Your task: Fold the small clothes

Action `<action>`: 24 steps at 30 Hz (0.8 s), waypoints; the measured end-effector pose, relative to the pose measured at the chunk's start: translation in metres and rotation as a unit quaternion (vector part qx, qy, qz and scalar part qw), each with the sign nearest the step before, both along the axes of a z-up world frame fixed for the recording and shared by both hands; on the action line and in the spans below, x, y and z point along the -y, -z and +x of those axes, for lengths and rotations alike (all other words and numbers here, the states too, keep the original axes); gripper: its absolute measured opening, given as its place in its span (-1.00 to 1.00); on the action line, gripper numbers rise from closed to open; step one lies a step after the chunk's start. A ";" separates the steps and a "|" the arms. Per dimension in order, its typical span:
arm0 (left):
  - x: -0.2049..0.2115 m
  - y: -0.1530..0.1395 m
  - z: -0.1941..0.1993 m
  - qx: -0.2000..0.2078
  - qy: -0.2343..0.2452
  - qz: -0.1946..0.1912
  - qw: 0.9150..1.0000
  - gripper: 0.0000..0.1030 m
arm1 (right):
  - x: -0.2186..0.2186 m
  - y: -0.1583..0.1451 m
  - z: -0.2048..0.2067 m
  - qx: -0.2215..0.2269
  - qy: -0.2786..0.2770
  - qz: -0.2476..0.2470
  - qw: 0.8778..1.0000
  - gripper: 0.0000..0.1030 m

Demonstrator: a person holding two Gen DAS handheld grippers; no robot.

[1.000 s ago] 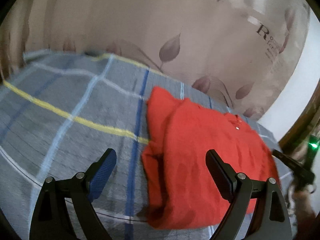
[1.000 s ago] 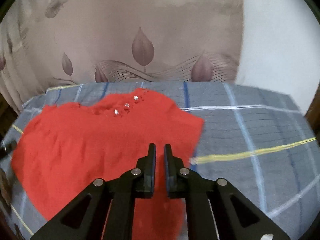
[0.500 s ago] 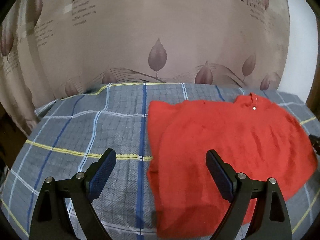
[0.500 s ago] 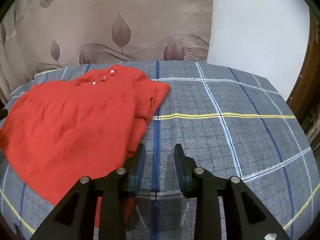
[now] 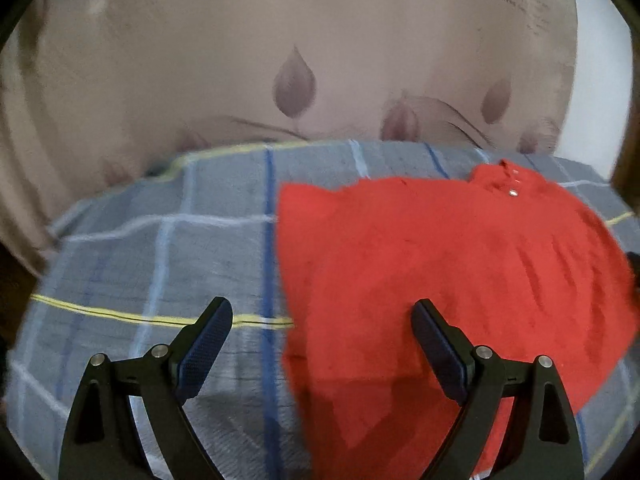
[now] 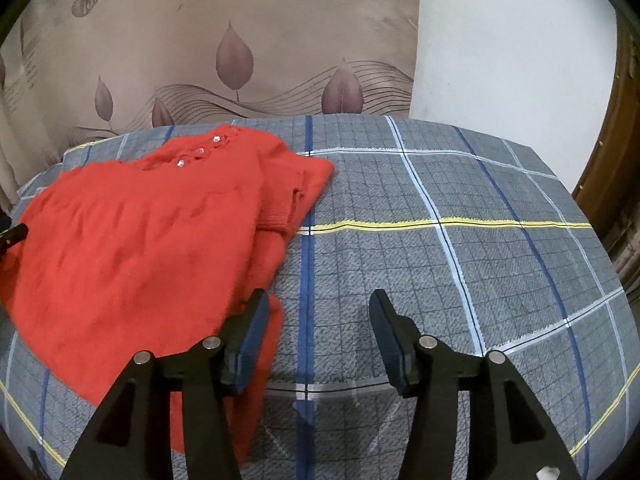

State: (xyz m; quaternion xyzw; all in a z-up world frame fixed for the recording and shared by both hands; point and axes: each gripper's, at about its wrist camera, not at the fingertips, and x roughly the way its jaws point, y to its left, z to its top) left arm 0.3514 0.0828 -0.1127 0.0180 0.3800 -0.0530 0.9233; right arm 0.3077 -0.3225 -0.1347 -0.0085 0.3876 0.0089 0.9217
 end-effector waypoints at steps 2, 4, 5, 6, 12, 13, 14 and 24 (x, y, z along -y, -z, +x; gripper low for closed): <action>-0.014 0.005 0.011 -0.031 0.029 -0.054 0.998 0.77 | 0.002 0.000 0.001 -0.001 0.001 0.003 1.000 0.03; -0.030 0.010 0.022 -0.057 0.056 -0.121 0.989 0.74 | 0.003 0.001 0.002 -0.002 0.003 0.006 1.000 0.07; -0.038 0.013 0.028 -0.071 0.067 -0.152 0.984 0.73 | 0.004 0.001 0.002 -0.003 0.003 0.008 1.000 0.08; -0.044 0.017 0.035 -0.084 0.077 -0.180 0.977 0.73 | 0.004 0.001 0.002 -0.003 0.004 0.008 1.000 0.09; -0.057 0.023 0.056 -0.112 0.116 -0.266 0.950 0.58 | 0.002 0.002 0.002 -0.005 0.005 0.001 1.000 0.19; -0.055 0.024 0.059 -0.119 0.122 -0.274 0.947 0.42 | 0.002 0.002 0.003 -0.006 0.006 -0.001 1.000 0.22; -0.054 0.025 0.062 -0.128 0.125 -0.279 0.943 0.34 | 0.002 0.003 0.003 -0.007 0.006 -0.002 1.000 0.23; -0.049 0.029 0.069 -0.146 0.139 -0.276 0.940 -0.26 | 0.000 0.006 0.004 -0.012 0.005 -0.013 1.000 0.34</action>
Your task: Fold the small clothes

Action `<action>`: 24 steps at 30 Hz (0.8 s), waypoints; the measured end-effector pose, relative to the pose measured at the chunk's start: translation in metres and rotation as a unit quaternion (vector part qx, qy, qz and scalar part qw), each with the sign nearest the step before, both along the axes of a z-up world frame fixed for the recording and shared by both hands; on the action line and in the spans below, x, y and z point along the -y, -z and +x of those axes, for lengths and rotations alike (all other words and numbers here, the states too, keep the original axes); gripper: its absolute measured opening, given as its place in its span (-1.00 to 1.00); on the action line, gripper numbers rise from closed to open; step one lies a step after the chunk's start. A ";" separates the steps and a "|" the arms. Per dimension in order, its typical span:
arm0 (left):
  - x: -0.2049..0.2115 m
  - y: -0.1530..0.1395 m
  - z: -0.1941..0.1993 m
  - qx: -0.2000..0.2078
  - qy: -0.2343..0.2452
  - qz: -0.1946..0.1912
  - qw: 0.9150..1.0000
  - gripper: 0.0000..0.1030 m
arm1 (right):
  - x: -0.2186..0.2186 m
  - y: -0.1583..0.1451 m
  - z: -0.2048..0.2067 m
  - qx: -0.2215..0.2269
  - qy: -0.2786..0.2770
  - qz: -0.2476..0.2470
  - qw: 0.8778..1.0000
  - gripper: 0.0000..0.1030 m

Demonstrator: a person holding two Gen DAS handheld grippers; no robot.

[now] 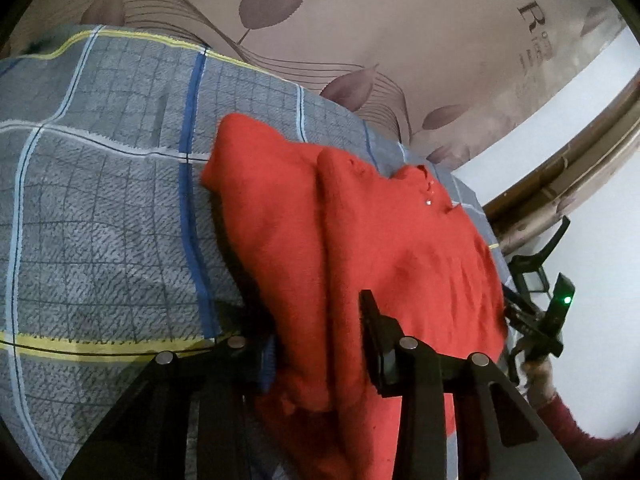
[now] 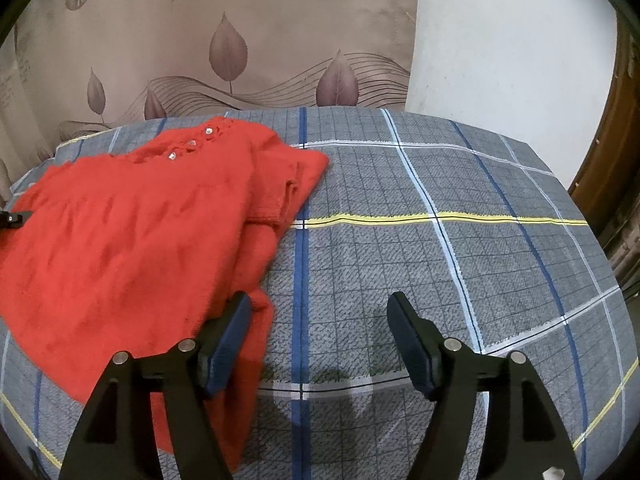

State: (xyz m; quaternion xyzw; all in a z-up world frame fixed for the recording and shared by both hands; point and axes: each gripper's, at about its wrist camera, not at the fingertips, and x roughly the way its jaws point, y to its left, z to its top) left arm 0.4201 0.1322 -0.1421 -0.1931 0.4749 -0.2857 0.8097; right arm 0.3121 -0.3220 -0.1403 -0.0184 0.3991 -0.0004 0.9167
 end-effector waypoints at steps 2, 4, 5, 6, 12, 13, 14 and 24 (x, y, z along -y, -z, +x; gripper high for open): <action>0.006 -0.002 0.000 0.006 -0.002 0.008 1.000 -0.14 | 0.000 0.001 0.002 -0.002 -0.002 -0.002 1.000 0.36; 0.010 -0.003 -0.001 0.010 -0.010 0.009 1.000 -0.04 | -0.001 0.001 0.001 -0.002 -0.002 -0.005 1.000 0.38; 0.013 -0.003 0.000 0.013 -0.016 0.013 1.000 -0.04 | -0.001 0.001 0.001 -0.001 -0.002 -0.005 1.000 0.39; 0.015 -0.003 0.000 0.015 -0.023 0.017 0.999 -0.04 | 0.000 0.001 0.001 -0.001 -0.002 -0.004 1.000 0.39; 0.028 -0.005 -0.004 0.025 -0.047 0.058 0.997 -0.12 | 0.002 0.000 0.000 0.004 -0.001 0.004 1.000 0.45; 0.031 -0.006 -0.003 0.019 -0.043 0.066 0.997 -0.38 | 0.002 -0.001 -0.001 0.005 0.000 0.005 1.000 0.46; 0.034 -0.007 -0.002 0.012 -0.040 0.068 0.997 -0.52 | 0.002 -0.001 -0.001 0.006 0.000 0.007 1.000 0.47; 0.043 -0.040 -0.002 -0.033 -0.079 0.013 0.996 -0.66 | 0.014 -0.008 -0.007 0.029 -0.004 0.052 0.998 0.62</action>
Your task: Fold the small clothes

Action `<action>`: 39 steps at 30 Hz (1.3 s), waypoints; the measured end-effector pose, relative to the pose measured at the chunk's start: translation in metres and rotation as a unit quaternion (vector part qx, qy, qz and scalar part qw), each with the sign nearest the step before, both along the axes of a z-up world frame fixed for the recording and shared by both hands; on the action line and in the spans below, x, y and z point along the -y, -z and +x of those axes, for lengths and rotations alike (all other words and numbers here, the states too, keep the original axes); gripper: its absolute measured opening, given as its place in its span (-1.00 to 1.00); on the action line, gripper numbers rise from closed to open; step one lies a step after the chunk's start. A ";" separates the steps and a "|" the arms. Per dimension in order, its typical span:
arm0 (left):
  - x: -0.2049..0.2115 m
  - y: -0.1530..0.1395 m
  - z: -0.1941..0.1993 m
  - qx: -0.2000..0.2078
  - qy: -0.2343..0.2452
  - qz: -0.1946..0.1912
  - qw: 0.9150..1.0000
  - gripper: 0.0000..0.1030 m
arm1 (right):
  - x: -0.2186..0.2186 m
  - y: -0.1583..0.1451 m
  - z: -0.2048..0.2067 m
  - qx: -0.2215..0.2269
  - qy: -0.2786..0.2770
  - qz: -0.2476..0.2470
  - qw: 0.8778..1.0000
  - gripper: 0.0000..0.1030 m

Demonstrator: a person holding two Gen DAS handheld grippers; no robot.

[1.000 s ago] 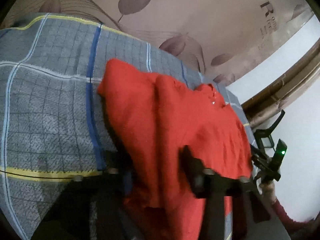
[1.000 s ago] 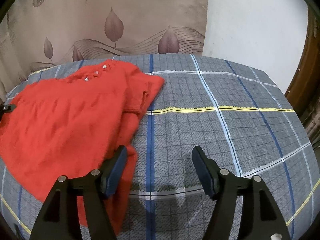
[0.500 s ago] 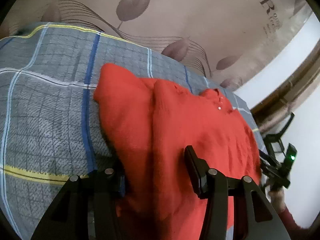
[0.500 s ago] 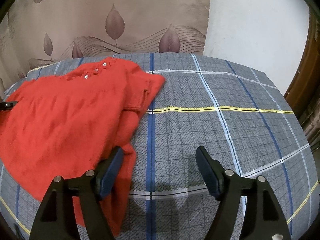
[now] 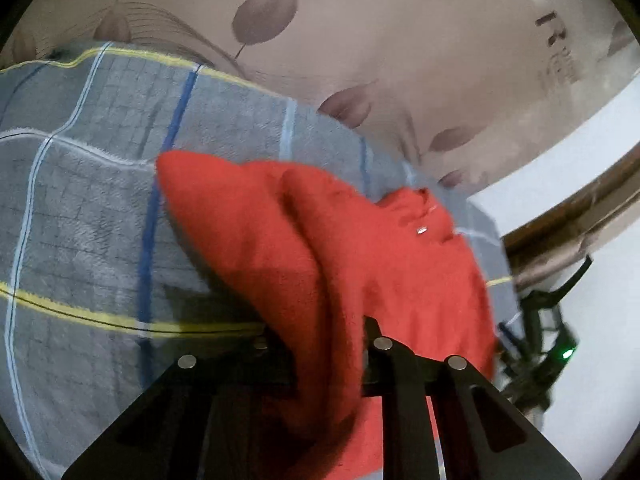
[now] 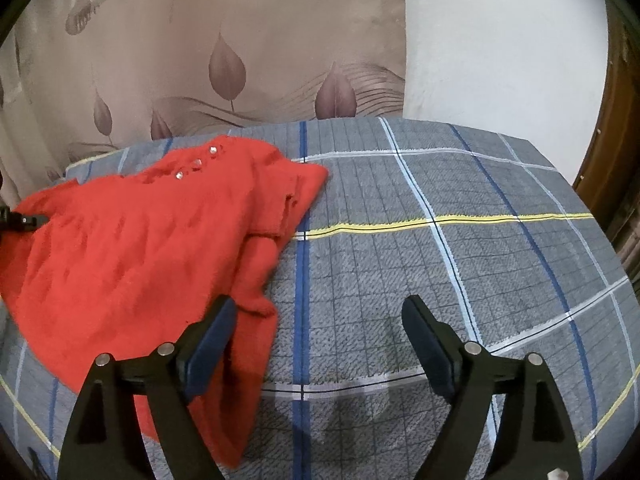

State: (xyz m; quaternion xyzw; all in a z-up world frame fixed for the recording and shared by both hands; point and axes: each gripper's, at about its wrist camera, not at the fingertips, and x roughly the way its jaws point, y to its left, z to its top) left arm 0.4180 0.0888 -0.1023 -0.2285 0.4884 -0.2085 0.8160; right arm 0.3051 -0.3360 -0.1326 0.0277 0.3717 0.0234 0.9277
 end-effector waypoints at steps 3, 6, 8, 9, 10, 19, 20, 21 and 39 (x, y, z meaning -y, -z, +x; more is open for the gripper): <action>0.020 -0.021 -0.005 0.005 0.009 -0.004 1.000 -0.67 | 0.008 -0.002 -0.004 0.011 -0.002 0.031 0.999 0.62; 0.046 -0.040 -0.010 0.006 0.019 -0.007 1.000 -0.67 | 0.018 -0.005 -0.008 0.024 -0.003 0.064 0.998 0.62; 0.066 -0.052 -0.012 0.006 0.025 -0.011 1.000 -0.67 | 0.023 -0.006 -0.011 0.033 -0.001 0.082 0.996 0.62; 0.076 -0.056 -0.011 0.004 0.027 -0.016 0.999 -0.67 | 0.026 -0.007 -0.013 0.037 0.000 0.092 0.995 0.62; 0.087 -0.060 -0.011 0.003 0.029 -0.021 0.999 -0.67 | 0.028 -0.007 -0.012 0.039 0.001 0.098 0.994 0.62; 0.166 -0.056 0.001 -0.019 0.038 -0.052 0.998 -0.67 | 0.036 -0.010 -0.018 0.055 0.001 0.130 0.990 0.64; 0.173 -0.055 0.002 -0.021 0.039 -0.052 0.998 -0.67 | 0.037 -0.010 -0.018 0.056 0.000 0.132 0.990 0.64; 0.182 -0.053 0.003 -0.023 0.040 -0.051 0.998 -0.67 | 0.037 -0.010 -0.019 0.057 -0.001 0.134 0.989 0.64; 0.248 -0.009 0.012 -0.055 0.022 -0.022 0.998 -0.66 | 0.043 -0.012 -0.025 0.071 -0.009 0.161 0.984 0.67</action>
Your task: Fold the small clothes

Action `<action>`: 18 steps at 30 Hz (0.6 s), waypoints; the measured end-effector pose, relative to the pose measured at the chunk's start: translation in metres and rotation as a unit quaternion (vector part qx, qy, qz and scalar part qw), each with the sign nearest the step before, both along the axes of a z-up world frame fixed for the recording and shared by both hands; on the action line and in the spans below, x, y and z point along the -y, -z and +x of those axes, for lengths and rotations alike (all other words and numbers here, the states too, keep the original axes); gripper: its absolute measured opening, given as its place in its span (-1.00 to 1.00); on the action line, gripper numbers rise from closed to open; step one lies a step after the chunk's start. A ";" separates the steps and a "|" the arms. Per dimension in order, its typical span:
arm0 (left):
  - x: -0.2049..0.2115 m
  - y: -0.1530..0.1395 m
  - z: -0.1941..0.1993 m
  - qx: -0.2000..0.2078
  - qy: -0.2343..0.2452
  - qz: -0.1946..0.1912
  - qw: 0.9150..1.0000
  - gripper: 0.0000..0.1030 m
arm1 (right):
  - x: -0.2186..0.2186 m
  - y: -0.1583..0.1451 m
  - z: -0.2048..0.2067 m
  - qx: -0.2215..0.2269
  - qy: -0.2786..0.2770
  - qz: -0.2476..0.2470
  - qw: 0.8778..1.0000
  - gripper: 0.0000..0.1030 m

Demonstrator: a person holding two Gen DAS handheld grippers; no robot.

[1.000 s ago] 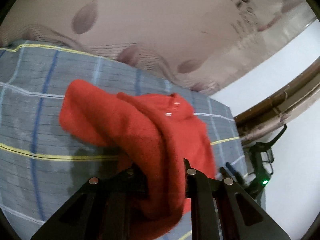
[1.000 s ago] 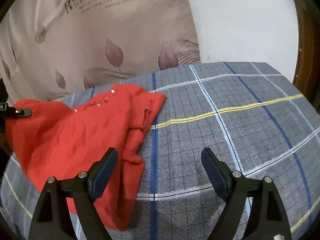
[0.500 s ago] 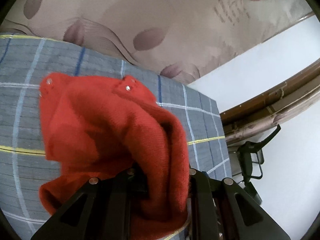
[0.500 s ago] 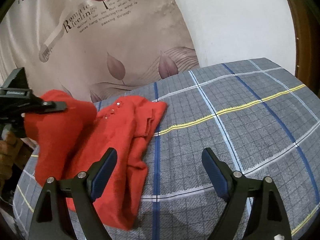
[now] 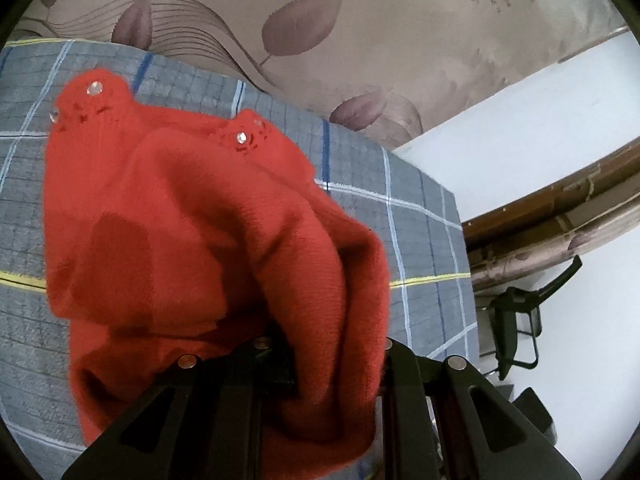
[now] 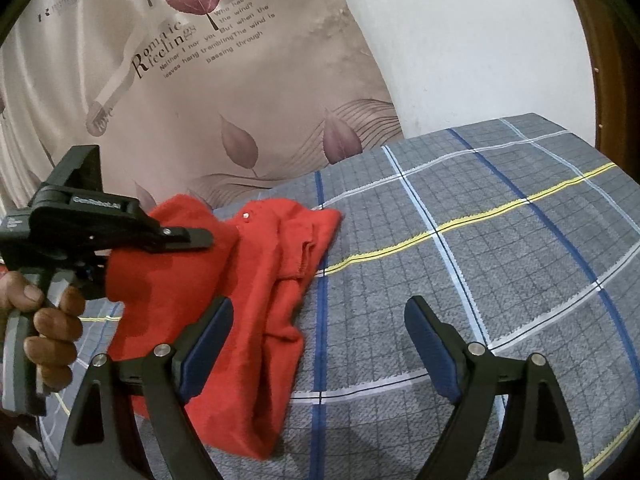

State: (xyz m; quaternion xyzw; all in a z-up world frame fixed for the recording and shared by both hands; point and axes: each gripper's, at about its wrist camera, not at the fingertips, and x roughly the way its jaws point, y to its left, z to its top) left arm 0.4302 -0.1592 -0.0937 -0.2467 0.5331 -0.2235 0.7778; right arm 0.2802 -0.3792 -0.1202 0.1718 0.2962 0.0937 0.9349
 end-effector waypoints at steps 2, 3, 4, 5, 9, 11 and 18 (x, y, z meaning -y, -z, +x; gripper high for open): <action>0.004 0.002 0.000 -0.001 0.001 0.006 1.000 -0.65 | 0.000 -0.001 -0.001 0.001 0.000 0.002 1.000 0.68; 0.005 0.002 0.000 -0.002 0.001 0.007 1.000 -0.65 | 0.001 -0.001 -0.001 0.001 0.000 0.002 1.000 0.68; 0.007 0.003 0.000 -0.004 0.003 0.008 1.000 -0.64 | 0.001 -0.001 -0.001 0.001 0.001 0.002 1.000 0.68; 0.008 0.003 0.000 -0.005 0.004 0.010 1.000 -0.63 | 0.000 -0.001 -0.001 0.001 0.000 0.003 1.000 0.68; 0.015 0.002 -0.001 -0.002 0.020 0.021 1.000 -0.49 | 0.000 0.000 -0.001 0.001 0.001 0.003 1.000 0.69; 0.018 0.002 -0.002 -0.008 0.026 0.017 0.999 -0.36 | 0.000 0.000 -0.001 0.001 0.001 0.003 1.000 0.70; 0.027 -0.018 -0.012 0.005 0.058 -0.022 0.998 0.19 | 0.001 -0.002 -0.001 0.001 0.003 0.008 1.000 0.73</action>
